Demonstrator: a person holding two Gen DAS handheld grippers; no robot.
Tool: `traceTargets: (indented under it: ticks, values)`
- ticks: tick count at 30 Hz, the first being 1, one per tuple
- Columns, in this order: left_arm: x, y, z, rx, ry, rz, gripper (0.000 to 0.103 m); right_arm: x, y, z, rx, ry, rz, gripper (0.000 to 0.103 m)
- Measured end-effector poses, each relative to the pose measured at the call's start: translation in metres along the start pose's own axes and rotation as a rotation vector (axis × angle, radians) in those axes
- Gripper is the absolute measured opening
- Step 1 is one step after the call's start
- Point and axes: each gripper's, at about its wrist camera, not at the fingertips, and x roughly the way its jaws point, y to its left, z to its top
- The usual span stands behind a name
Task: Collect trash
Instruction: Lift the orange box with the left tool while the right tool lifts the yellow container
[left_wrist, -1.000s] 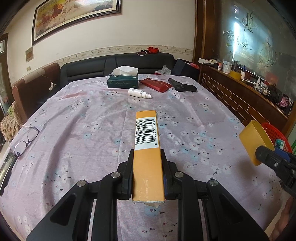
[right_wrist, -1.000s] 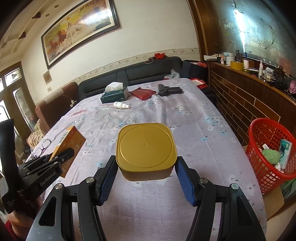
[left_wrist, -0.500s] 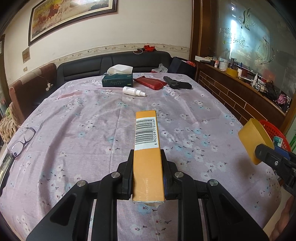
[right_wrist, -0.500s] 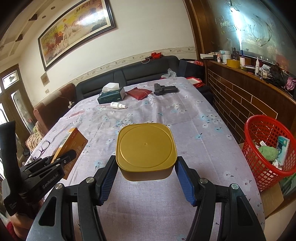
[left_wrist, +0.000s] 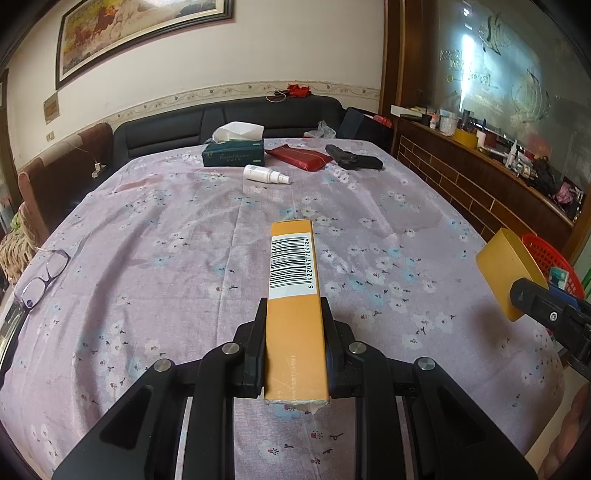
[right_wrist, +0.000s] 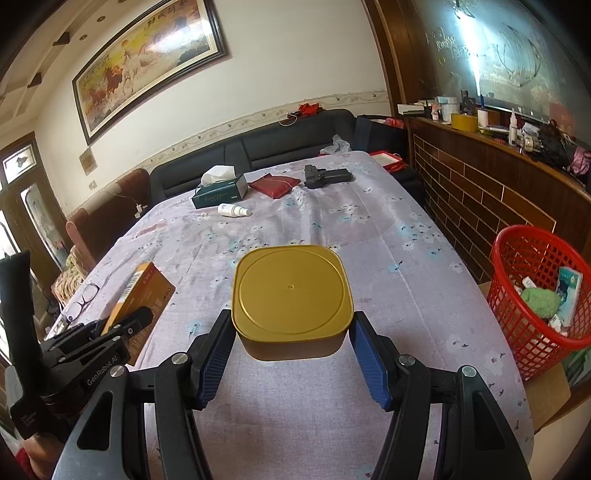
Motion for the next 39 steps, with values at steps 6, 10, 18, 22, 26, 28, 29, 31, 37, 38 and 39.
traceTargets:
  ticks: [6, 10, 18, 22, 26, 28, 29, 31, 37, 38, 39]
  values:
    - [0.005, -0.003, 0.001, 0.004, 0.004, -0.009, 0.021, 0.003, -0.006, -0.002, 0.015, 0.012, -0.013, 0.068]
    - [0.009, -0.005, -0.001, 0.006, 0.017, -0.008, 0.021, 0.005, -0.006, -0.002, 0.014, 0.012, -0.018, 0.068]
    - [-0.007, -0.004, -0.003, 0.008, -0.027, 0.012, 0.021, -0.001, -0.004, 0.001, -0.006, -0.012, 0.002, 0.068]
    - [-0.021, 0.0, -0.003, 0.013, -0.046, 0.036, 0.021, -0.008, 0.001, 0.005, -0.019, -0.035, 0.028, 0.068]
    - [-0.028, 0.005, -0.003, 0.009, -0.055, 0.051, 0.022, -0.01, 0.003, 0.009, -0.017, -0.059, 0.048, 0.068]
    - [-0.027, 0.007, -0.004, 0.009, -0.057, 0.057, 0.022, -0.006, 0.001, 0.009, -0.009, -0.057, 0.046, 0.068]
    - [-0.025, 0.008, -0.004, 0.008, -0.054, 0.061, 0.022, -0.005, 0.001, 0.009, -0.01, -0.056, 0.044, 0.068]
    - [-0.02, 0.011, -0.005, -0.009, -0.046, 0.054, 0.022, 0.0, 0.0, 0.007, -0.011, -0.049, 0.037, 0.068]
    - [-0.007, 0.013, -0.005, -0.02, -0.038, 0.05, 0.021, 0.011, 0.0, 0.005, -0.027, -0.029, 0.028, 0.068]
    - [-0.006, 0.013, -0.005, -0.018, -0.037, 0.051, 0.021, 0.014, 0.001, 0.005, -0.028, -0.029, 0.028, 0.068]
    - [-0.004, 0.013, -0.005, -0.018, -0.038, 0.054, 0.021, 0.017, 0.001, 0.005, -0.031, -0.031, 0.026, 0.068]
